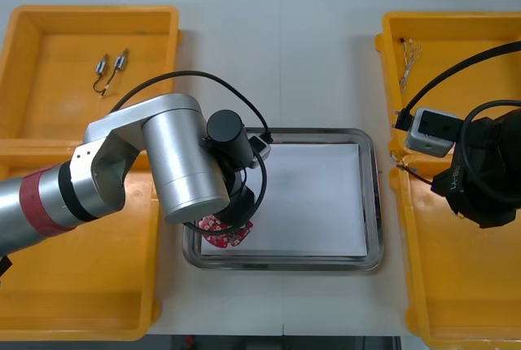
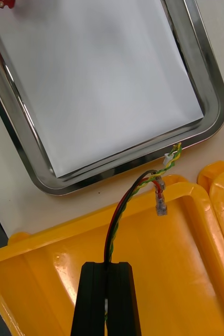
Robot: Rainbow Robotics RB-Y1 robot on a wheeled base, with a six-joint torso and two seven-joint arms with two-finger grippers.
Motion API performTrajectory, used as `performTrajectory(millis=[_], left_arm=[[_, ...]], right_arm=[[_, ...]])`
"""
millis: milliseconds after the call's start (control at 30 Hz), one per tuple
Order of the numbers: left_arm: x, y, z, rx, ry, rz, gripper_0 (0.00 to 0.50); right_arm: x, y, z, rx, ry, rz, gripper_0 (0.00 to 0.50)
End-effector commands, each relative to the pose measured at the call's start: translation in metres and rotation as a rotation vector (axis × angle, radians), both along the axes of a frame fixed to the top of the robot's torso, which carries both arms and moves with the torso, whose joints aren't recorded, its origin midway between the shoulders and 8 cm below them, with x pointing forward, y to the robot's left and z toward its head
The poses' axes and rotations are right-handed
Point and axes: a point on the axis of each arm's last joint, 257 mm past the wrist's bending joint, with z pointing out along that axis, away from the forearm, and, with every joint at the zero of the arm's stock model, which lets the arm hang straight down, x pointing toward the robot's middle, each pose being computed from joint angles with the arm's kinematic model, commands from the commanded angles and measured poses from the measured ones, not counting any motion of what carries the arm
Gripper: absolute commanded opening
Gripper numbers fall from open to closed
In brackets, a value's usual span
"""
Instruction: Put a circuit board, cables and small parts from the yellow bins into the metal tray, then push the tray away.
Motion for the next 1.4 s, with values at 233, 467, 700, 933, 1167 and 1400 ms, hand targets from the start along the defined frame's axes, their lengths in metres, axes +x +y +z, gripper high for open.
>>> performTrajectory(millis=[233,467,700,933,1167,1400], left_arm=[[0.004,-0.021,0.009,-0.047,-0.030,0.035,0.000],[0.003,-0.022,0.005,-0.049,-0.034,0.032,0.000],[0.004,-0.022,0.005,-0.053,-0.035,0.040,0.003],[0.004,-0.023,0.005,-0.062,-0.036,0.045,0.322],[0.004,-0.022,0.005,-0.066,-0.036,0.053,0.384],[0.005,-0.019,0.005,-0.062,-0.036,0.062,0.438]], right_arm=[[-0.004,-0.003,0.008,-0.031,-0.015,-0.011,0.000],[-0.005,-0.003,0.008,-0.030,-0.010,-0.006,0.000],[-0.006,-0.002,0.007,-0.028,-0.008,-0.008,0.000],[-0.007,-0.002,0.007,-0.027,-0.005,-0.006,0.000],[-0.007,-0.001,0.007,-0.028,-0.007,-0.003,0.000],[-0.013,0.009,0.008,-0.022,-0.020,0.033,0.000]])
